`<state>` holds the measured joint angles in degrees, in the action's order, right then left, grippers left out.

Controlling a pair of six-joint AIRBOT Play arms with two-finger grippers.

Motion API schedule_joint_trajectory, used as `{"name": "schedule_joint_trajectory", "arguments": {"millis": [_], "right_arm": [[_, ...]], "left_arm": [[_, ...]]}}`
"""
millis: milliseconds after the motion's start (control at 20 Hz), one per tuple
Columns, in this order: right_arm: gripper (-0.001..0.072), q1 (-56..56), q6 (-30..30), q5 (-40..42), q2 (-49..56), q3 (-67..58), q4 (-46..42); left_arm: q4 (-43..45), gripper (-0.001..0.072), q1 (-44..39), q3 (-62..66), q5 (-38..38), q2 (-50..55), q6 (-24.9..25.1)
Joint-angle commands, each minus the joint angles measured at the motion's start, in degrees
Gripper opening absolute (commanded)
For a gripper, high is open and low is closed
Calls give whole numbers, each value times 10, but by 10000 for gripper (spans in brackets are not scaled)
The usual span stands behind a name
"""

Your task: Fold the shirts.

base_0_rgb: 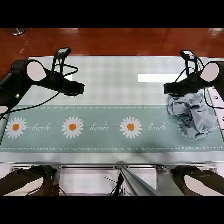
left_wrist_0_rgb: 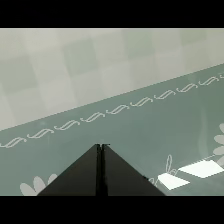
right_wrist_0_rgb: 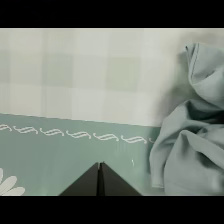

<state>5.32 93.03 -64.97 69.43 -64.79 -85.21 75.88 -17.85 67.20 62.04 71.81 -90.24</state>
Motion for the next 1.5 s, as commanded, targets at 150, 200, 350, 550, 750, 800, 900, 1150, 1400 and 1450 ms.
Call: {"name": "schedule_joint_trajectory", "arguments": {"millis": [150,200,350,550,750,800,900,1150,1400,1450], "right_arm": [[27,0,0,0,0,0,0],[27,0,0,0,0,0,0],[27,0,0,0,0,0,0],[27,0,0,0,0,0,0],[27,0,0,36,0,0,2],[27,0,0,58,0,0,2],[27,0,-1,93,0,0,2],[27,0,-11,108,-1,-5,0],[272,0,15,82,-1,-5,56],[430,0,14,70,-3,-7,54]], "left_arm": [[0,26,0,0,0,0,0],[0,26,0,0,0,0,0],[0,26,0,0,0,0,0],[0,26,0,0,0,0,0],[0,26,0,0,0,0,0],[0,26,0,0,0,0,0],[0,26,0,0,-12,2,2],[0,136,1,0,-54,10,1],[11,705,10,20,-19,9,1],[11,705,16,31,-4,5,2]]}}
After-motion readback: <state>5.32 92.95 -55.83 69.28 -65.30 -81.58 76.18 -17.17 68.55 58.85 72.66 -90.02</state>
